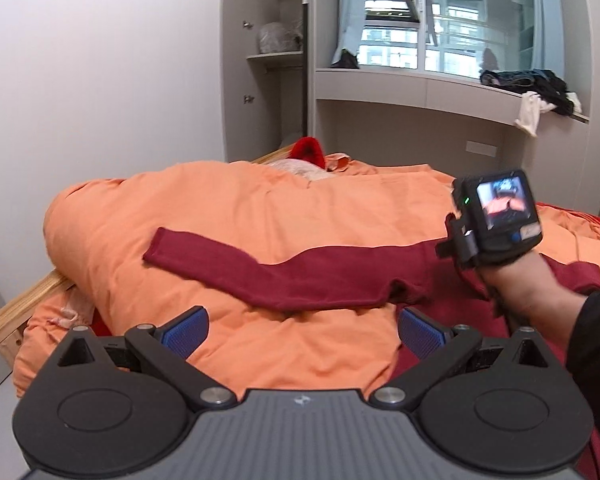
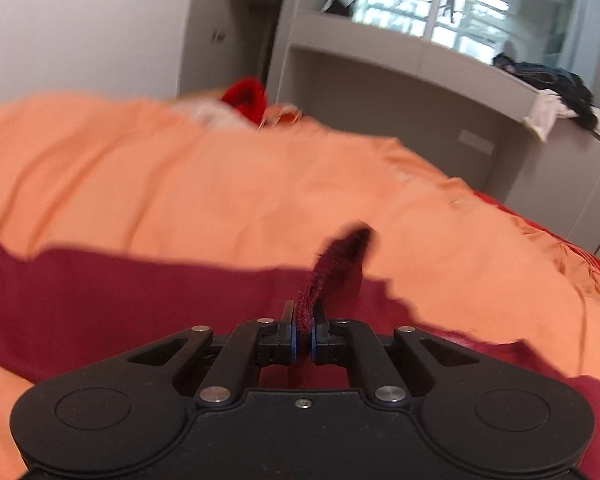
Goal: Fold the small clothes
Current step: 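Carry the sleeve with the right tool across the shirt body and release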
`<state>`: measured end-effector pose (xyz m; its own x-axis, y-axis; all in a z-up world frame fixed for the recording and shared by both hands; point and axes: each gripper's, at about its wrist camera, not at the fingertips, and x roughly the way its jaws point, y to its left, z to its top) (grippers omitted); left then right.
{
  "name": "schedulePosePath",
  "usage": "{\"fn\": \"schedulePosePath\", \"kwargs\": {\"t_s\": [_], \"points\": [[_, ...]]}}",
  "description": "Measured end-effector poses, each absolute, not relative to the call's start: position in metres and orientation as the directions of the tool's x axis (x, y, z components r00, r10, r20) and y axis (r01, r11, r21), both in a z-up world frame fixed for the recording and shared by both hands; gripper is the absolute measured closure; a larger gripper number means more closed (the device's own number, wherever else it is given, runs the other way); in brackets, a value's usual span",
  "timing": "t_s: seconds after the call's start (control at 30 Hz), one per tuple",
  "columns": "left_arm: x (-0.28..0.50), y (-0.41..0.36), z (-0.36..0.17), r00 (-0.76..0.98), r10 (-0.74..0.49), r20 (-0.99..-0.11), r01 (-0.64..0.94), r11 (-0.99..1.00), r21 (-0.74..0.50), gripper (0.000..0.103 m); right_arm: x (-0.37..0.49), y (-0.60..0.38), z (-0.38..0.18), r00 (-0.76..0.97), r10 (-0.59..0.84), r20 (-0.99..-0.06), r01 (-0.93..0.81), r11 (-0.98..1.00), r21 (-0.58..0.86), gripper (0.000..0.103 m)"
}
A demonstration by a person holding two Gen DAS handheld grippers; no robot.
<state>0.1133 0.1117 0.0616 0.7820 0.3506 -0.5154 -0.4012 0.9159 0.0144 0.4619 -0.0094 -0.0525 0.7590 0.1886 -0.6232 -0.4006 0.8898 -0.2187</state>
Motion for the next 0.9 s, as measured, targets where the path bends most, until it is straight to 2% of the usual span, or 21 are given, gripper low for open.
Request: {"fn": "schedulePosePath", "kwargs": {"t_s": [0.2, 0.43, 0.6, 0.63, 0.67, 0.7, 0.73, 0.77, 0.83, 0.9], "points": [[0.110, 0.120, 0.064, 0.786, 0.337, -0.518, -0.404, 0.915, -0.018, 0.000, 0.459, 0.016, -0.064, 0.769, 0.191, -0.610, -0.396, 0.891, -0.221, 0.097], [0.110, 0.123, 0.065, 0.778, 0.345, -0.525, -0.430, 0.902, -0.044, 0.000, 0.444, 0.016, -0.020, 0.867, 0.223, -0.447, -0.338, 0.920, -0.198, 0.097], [0.112, 0.127, 0.065, 0.774, 0.334, -0.538, -0.436, 0.897, -0.070, 0.000, 0.456, 0.033, -0.043, 0.798, 0.220, -0.561, -0.399, 0.890, -0.219, 0.095], [0.112, 0.129, 0.065, 0.774, 0.329, -0.541, -0.437, 0.896, -0.079, 0.000, 0.456, 0.039, -0.052, 0.778, 0.223, -0.587, -0.418, 0.881, -0.220, 0.090], [0.112, 0.131, 0.065, 0.774, 0.326, -0.542, -0.439, 0.894, -0.088, 0.000, 0.458, 0.044, -0.061, 0.756, 0.237, -0.611, -0.436, 0.877, -0.200, 0.069], [0.112, 0.134, 0.065, 0.774, 0.323, -0.545, -0.442, 0.892, -0.098, 0.000, 0.458, 0.048, -0.069, 0.726, 0.264, -0.635, -0.459, 0.873, -0.162, 0.054], [0.111, 0.137, 0.064, 0.773, 0.322, -0.547, -0.446, 0.888, -0.108, 0.000, 0.455, 0.052, -0.074, 0.710, 0.296, -0.639, -0.482, 0.866, -0.134, 0.027], [0.111, 0.140, 0.064, 0.771, 0.323, -0.549, -0.453, 0.884, -0.117, 0.000, 0.448, 0.054, -0.076, 0.712, 0.324, -0.623, -0.498, 0.858, -0.123, 0.021], [0.110, 0.145, 0.064, 0.765, 0.331, -0.553, -0.467, 0.875, -0.123, 0.000, 0.432, 0.054, -0.070, 0.723, 0.368, -0.585, -0.519, 0.848, -0.107, 0.021], [0.109, 0.148, 0.063, 0.760, 0.333, -0.558, -0.468, 0.876, -0.115, 0.000, 0.418, 0.043, -0.054, 0.696, 0.392, -0.601, -0.525, 0.849, -0.053, 0.023]]}}
